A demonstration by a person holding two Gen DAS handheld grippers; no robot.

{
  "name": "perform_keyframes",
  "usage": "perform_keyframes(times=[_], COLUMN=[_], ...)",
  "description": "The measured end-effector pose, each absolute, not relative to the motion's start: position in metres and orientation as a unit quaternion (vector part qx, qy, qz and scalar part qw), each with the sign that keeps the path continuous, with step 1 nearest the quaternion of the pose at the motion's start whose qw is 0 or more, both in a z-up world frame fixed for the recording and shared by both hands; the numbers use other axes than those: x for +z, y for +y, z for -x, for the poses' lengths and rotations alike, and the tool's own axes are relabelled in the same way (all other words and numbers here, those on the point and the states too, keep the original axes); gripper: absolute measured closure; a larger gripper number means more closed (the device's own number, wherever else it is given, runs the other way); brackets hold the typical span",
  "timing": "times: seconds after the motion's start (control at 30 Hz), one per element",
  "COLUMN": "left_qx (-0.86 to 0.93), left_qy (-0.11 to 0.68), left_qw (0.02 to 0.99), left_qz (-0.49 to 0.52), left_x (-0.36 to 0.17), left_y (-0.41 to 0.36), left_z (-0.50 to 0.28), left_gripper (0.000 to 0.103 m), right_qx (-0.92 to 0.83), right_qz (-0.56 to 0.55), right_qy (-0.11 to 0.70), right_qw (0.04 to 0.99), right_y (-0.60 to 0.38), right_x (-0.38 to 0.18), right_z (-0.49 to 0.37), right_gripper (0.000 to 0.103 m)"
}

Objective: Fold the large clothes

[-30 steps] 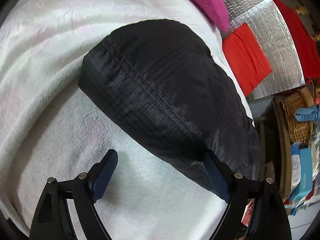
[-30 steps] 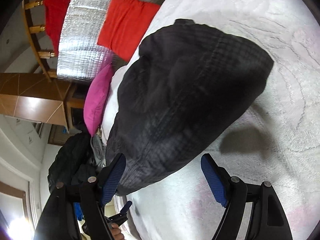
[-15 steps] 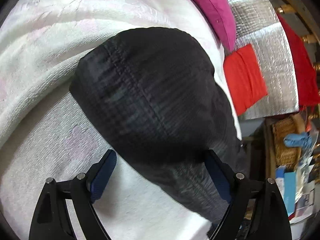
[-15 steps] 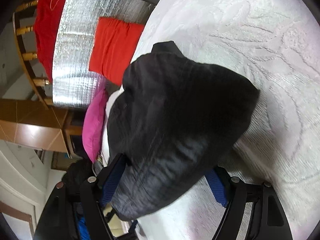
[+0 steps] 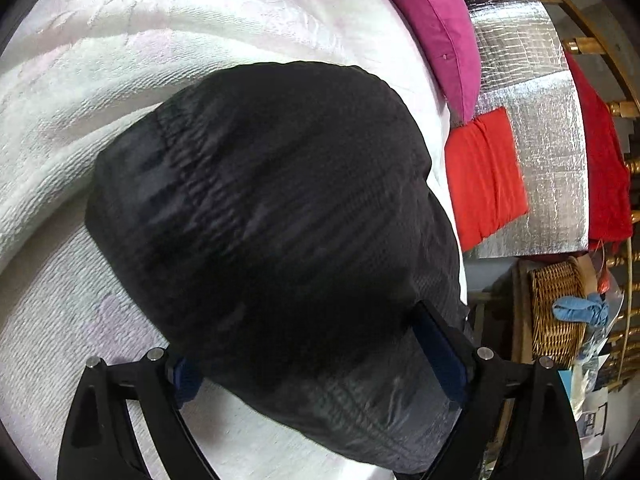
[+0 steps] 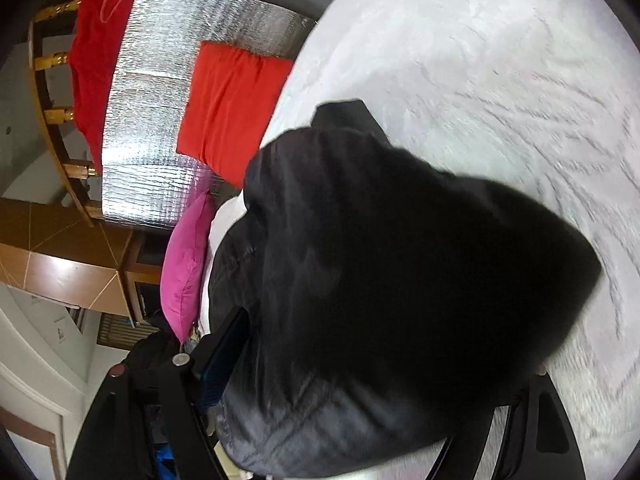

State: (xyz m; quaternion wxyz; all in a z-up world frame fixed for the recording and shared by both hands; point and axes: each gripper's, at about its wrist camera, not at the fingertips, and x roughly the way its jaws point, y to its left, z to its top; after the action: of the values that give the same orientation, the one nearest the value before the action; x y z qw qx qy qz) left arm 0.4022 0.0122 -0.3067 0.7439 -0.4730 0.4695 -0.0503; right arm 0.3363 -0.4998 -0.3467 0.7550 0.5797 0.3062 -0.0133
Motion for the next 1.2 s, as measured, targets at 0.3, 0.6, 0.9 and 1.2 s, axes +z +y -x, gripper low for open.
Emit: perform_keyframes(times=[0.3, 0.6, 0.9, 1.2], left_qx=[-0.05, -0.068, -0.074, -0.08], left_qy=[0.456, 0.439, 0.438, 0.448], left_qw=[0.742, 0.781, 0.793, 0.789], left_qz=[0.488, 0.439, 0.417, 0.413], left_x=[-0.311, -0.287, -0.271, -0.263], left_y=[0.016, 0.013, 0.012, 0.015], left_z=[-0.402, -0.393, -0.381, -0.355], left_gripper=[0.028, 0.064, 0.072, 0.072], right_qx=[-0.033, -0.056, -0.05, -0.038], right_qz=[-0.52, -0.45, -0.426, -0.427], right_qy=[0.307, 0.308, 0.297, 0.296], right_qw=[0.796, 0.836, 0.853, 0.853], right_y=[-0.492, -0.481, -0.47, -0.471], right_x=[-0.335, -0.317, -0.297, -0.286], right_z=[-0.348, -0.34, -0.335, -0.3], right_gripper=[0.027, 0.054, 0.059, 0.06])
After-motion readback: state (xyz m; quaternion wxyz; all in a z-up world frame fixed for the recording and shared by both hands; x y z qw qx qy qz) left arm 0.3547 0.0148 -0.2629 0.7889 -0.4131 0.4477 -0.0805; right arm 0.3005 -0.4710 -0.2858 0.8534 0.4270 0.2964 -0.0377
